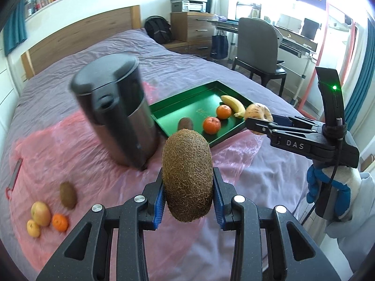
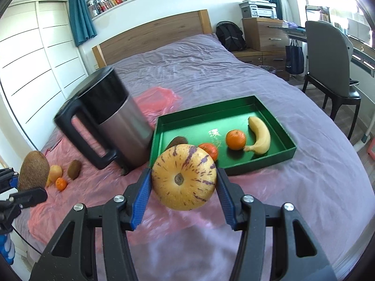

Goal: Organize fruits
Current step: 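Lift the kiwi and striped melon and carry them over the green tray, then open both tools to release the kiwi and melon into the tray, then withdraw both tools from the tray back over the remaining fruit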

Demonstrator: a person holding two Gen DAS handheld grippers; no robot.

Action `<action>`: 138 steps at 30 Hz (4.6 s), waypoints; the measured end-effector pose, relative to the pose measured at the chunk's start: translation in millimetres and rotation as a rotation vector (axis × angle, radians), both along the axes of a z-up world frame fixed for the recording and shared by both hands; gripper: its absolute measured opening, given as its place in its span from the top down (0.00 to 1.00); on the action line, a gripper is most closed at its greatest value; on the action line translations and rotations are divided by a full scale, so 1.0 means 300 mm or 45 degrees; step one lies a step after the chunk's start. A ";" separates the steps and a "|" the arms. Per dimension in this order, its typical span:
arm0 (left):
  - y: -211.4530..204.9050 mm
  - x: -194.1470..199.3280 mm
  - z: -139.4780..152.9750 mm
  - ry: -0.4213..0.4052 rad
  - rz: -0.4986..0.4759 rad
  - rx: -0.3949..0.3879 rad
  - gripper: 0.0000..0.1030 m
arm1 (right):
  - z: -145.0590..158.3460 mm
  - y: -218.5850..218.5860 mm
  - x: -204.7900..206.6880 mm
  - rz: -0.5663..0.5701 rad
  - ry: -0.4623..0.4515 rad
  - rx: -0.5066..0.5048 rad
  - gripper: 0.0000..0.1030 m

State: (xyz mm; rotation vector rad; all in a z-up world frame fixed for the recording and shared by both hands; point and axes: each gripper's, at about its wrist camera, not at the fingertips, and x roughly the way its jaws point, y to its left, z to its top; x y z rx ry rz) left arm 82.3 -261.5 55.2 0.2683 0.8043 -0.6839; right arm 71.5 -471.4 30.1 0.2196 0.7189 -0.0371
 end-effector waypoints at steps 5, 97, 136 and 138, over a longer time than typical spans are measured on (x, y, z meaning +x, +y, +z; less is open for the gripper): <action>-0.169 0.129 -0.048 0.014 -0.056 0.006 0.70 | -0.035 -0.096 0.134 -0.040 0.002 -0.018 0.28; 0.572 -0.089 0.000 -0.153 0.316 0.016 0.28 | 0.125 0.578 -0.030 0.252 0.093 -0.202 0.04; 1.382 0.191 -0.399 0.088 0.874 0.110 0.28 | -0.234 1.235 0.212 0.746 0.356 -0.186 0.04; 1.389 0.220 -0.412 0.104 0.870 0.111 0.28 | -0.248 1.264 0.232 0.768 0.359 -0.182 0.04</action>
